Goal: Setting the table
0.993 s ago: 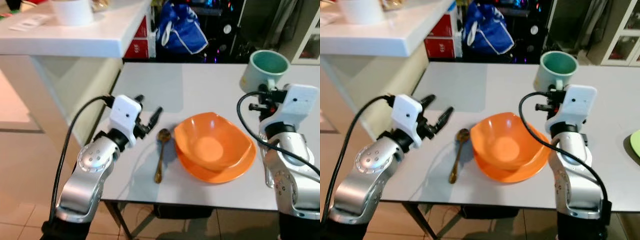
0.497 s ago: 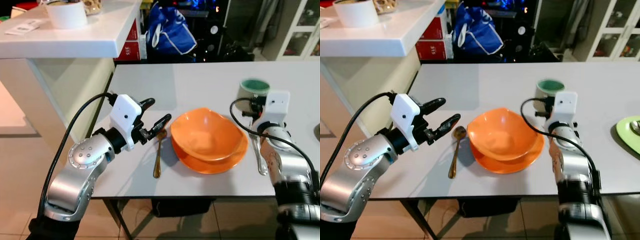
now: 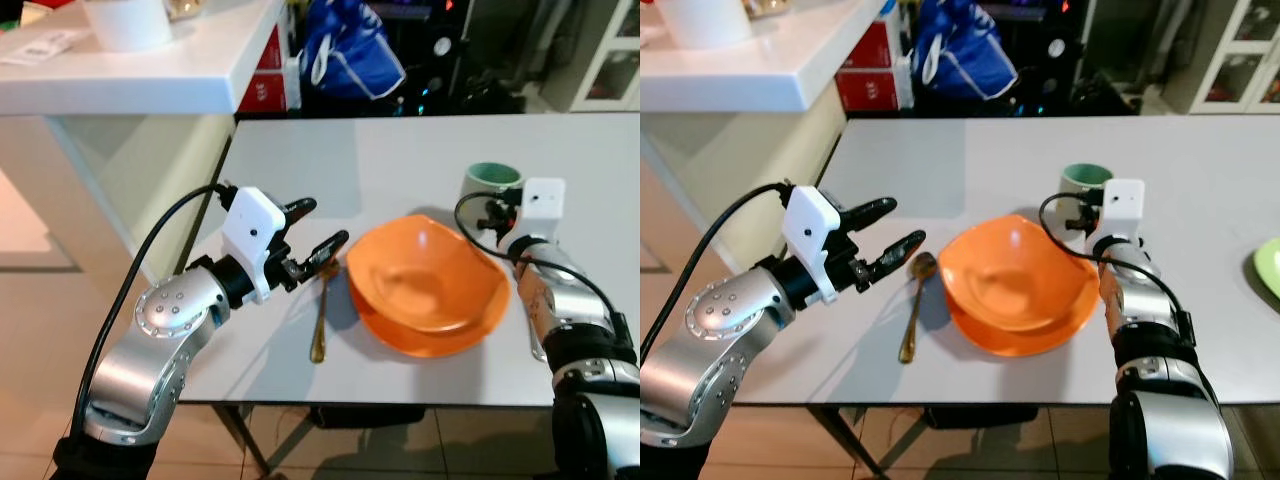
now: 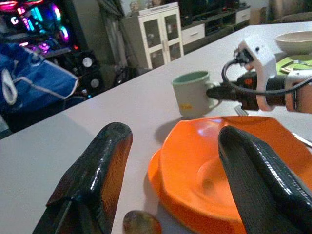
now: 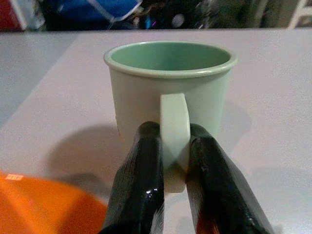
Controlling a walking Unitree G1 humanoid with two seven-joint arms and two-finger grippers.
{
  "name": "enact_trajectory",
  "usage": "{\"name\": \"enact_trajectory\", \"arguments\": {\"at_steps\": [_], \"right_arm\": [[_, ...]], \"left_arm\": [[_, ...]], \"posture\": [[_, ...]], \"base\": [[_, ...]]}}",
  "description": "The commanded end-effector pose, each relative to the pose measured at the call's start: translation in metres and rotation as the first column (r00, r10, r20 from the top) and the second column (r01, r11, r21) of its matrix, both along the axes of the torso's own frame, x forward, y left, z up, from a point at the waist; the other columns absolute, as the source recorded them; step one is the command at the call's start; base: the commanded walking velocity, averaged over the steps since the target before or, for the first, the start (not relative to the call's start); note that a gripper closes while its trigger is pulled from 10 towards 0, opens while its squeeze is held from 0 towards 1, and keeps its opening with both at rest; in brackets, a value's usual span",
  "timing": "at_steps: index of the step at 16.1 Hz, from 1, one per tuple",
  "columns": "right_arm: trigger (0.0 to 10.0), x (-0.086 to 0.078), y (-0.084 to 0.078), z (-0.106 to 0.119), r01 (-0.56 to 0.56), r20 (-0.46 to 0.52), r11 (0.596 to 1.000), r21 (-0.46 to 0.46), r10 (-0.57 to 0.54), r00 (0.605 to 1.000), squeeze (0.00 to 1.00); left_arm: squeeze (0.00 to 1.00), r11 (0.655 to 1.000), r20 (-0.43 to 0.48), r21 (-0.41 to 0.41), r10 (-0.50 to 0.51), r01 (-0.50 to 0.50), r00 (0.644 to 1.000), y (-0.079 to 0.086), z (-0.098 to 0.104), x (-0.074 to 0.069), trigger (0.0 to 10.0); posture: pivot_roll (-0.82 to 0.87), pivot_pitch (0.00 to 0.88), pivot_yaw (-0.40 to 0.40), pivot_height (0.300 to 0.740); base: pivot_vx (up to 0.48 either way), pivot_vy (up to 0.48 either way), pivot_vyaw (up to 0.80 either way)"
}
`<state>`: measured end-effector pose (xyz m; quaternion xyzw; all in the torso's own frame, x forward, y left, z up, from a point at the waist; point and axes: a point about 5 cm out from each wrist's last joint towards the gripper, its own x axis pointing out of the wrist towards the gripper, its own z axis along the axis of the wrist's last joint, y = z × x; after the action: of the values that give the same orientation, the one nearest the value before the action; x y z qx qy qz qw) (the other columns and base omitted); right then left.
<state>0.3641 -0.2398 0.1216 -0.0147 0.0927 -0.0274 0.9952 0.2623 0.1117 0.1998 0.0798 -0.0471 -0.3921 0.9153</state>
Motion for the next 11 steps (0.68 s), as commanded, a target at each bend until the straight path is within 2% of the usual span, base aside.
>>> {"name": "enact_trajectory", "arguments": {"at_steps": [1,6,7,8,9,10,11], "right_arm": [[10.0,0.003,0.004,0.001,-0.033,0.001,0.999,-0.024,0.033,0.999,0.0],[10.0,0.0,0.008,-0.012,-0.037,-0.038,0.993,-0.109,0.033,0.999,0.0],[10.0,0.0,0.006,-0.012,-0.025,-0.035,0.991,-0.132,0.02,0.999,0.16],[10.0,0.001,0.005,-0.011,-0.014,-0.03,0.989,-0.145,0.01,0.999,0.53],[10.0,0.001,0.004,-0.01,-0.009,-0.027,0.989,-0.147,0.005,1.0,0.64],[10.0,0.001,0.001,-0.008,0.006,-0.021,0.989,-0.145,-0.009,1.0,1.0],[10.0,0.002,0.0,-0.007,0.014,-0.017,0.99,-0.142,-0.017,1.0,1.0]], "left_arm": [[0.0,1.0,0.013,0.013,-0.013,0.012,1.0,-0.001,0.004,-0.002,10.0],[0.0,0.999,0.009,0.026,-0.02,0.02,1.0,-0.003,0.003,-0.001,10.0],[0.0,0.999,0.009,0.026,-0.021,0.021,1.0,-0.003,0.003,-0.001,10.0],[0.0,0.999,0.009,0.026,-0.022,0.022,1.0,-0.003,0.002,-0.001,10.0],[0.0,0.999,0.009,0.027,-0.022,0.022,1.0,-0.004,0.002,-0.001,10.0],[0.0,0.999,0.009,0.027,-0.023,0.023,1.0,-0.004,0.002,-0.001,10.0],[0.0,0.999,0.01,0.027,-0.023,0.023,1.0,-0.004,0.002,-0.001,10.0]], "posture": [[0.04,0.0,0.07,0.74],[0.04,0.0,0.072,0.74],[0.04,0.0,0.073,0.74],[0.04,0.0,0.073,0.74],[0.04,0.0,0.073,0.74],[0.04,0.0,0.075,0.74],[0.04,0.0,0.075,0.74]], "base": [[0.0,0.0,0.0],[0.0,0.0,0.0],[0.0,0.0,0.0],[0.0,0.0,0.0],[0.0,0.0,0.0],[0.0,0.0,0.0],[0.0,0.0,0.0]]}}
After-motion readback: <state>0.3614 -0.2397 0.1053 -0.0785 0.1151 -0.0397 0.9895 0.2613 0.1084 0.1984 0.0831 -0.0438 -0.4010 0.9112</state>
